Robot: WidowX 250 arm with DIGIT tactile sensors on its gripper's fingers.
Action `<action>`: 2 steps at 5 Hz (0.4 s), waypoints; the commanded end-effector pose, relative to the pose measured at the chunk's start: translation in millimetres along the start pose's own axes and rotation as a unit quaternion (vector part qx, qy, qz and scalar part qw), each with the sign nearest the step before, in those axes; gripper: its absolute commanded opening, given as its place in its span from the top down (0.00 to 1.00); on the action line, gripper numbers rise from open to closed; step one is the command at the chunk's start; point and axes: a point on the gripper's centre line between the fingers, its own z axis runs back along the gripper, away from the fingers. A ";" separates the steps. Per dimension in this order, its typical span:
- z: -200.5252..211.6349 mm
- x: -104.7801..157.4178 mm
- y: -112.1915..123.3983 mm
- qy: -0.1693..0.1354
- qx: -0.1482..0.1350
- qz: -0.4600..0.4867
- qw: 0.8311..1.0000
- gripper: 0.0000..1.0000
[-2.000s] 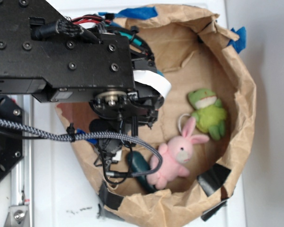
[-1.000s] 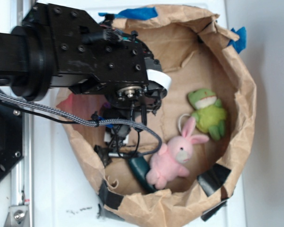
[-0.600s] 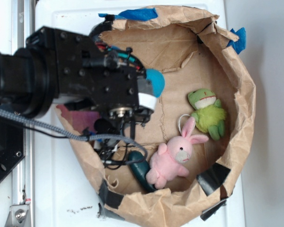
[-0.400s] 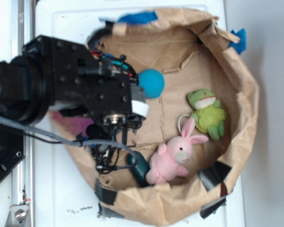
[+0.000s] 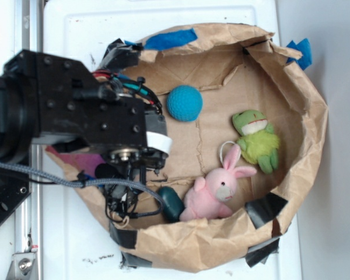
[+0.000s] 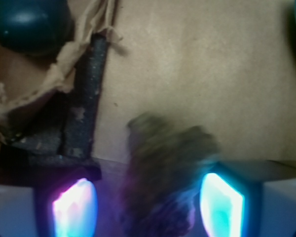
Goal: Grab the rock.
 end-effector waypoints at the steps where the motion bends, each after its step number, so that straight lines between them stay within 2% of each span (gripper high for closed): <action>1: 6.6 6.3 5.2 -0.010 0.006 -0.006 1.000 1.00; 2: 6.3 7.0 6.9 -0.009 0.005 -0.002 1.000 1.00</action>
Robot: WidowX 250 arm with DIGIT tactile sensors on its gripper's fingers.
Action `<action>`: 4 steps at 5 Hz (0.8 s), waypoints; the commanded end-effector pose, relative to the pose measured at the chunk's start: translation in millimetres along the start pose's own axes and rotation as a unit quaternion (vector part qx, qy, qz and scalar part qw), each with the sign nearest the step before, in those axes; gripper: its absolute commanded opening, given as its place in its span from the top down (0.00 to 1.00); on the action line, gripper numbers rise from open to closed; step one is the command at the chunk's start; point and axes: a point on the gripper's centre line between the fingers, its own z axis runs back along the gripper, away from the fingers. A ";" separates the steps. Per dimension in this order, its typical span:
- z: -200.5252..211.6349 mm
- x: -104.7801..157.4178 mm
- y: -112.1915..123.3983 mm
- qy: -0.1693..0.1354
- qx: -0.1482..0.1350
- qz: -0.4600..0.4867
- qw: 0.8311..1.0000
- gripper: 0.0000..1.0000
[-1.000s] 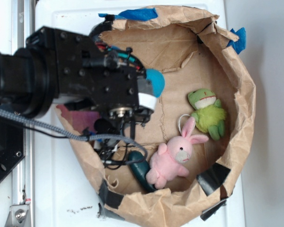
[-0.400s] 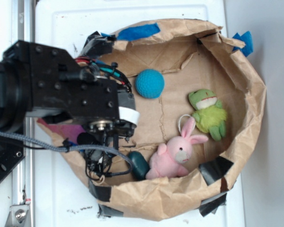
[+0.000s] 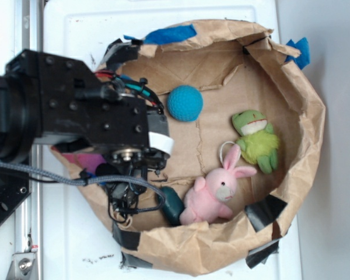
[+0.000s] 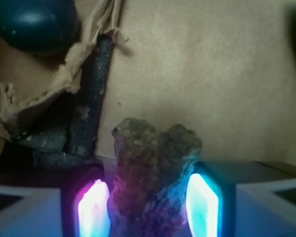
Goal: Grab the rock.
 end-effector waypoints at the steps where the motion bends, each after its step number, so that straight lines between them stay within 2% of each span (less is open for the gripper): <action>1: 5.5 6.0 5.6 -0.011 0.002 0.007 1.000 1.00; 2: 14.9 12.2 10.2 -0.024 -0.001 0.023 0.999 1.00; 3: 50.8 23.0 10.3 -0.059 0.014 0.062 0.996 1.00; 4: 80.4 29.1 10.9 -0.080 0.023 0.087 0.993 1.00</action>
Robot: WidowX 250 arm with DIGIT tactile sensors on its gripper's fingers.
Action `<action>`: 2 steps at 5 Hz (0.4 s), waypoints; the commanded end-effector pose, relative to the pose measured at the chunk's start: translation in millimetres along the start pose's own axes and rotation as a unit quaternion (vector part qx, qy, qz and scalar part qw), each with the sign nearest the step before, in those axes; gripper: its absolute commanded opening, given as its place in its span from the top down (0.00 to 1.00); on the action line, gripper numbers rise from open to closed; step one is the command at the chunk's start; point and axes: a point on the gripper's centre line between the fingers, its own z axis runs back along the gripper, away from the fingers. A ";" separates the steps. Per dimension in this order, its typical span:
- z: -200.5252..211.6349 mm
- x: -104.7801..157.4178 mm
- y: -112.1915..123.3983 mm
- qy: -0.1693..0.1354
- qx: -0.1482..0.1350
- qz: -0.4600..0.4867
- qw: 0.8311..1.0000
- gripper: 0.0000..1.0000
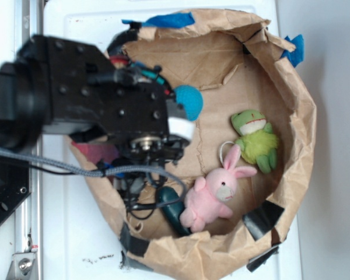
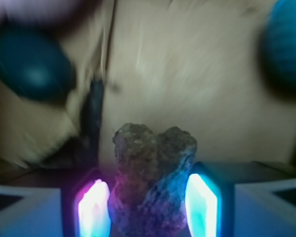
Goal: Grab the rock.
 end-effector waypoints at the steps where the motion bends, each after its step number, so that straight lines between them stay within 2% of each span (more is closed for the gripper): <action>1: 85.6 17.0 4.5 -0.087 0.042 0.063 0.993 1.00; 2: 104.0 22.7 11.0 -0.112 0.040 0.088 0.989 1.00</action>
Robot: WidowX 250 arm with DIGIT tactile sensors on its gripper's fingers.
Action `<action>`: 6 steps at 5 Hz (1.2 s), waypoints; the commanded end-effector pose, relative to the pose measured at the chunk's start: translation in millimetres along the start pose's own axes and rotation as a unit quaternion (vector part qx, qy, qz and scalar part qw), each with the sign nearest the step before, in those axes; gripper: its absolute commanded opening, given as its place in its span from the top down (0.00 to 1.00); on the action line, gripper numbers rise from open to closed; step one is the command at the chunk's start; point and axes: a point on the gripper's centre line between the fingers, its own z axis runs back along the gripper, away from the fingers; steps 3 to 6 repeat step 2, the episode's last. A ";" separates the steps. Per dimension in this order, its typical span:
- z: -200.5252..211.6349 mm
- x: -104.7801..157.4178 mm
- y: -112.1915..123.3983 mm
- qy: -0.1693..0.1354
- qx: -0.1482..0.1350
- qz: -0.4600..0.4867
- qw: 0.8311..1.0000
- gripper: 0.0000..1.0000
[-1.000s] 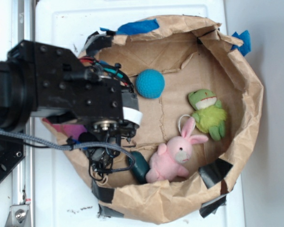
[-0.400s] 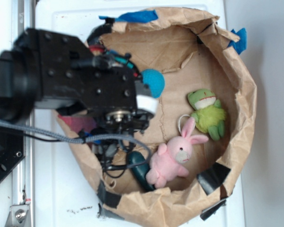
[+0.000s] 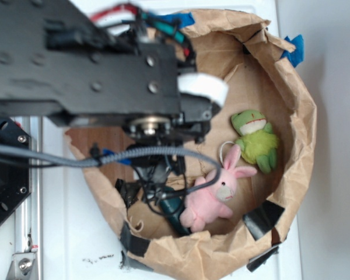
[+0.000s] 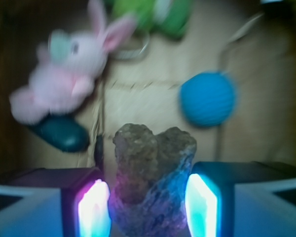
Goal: Grab the rock.
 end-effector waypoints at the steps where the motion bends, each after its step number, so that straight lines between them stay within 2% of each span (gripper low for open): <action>1: 39.6 19.5 7.3 -0.061 -0.006 0.028 0.998 1.00; 6: 37.4 19.2 7.0 -0.057 -0.007 0.033 0.998 1.00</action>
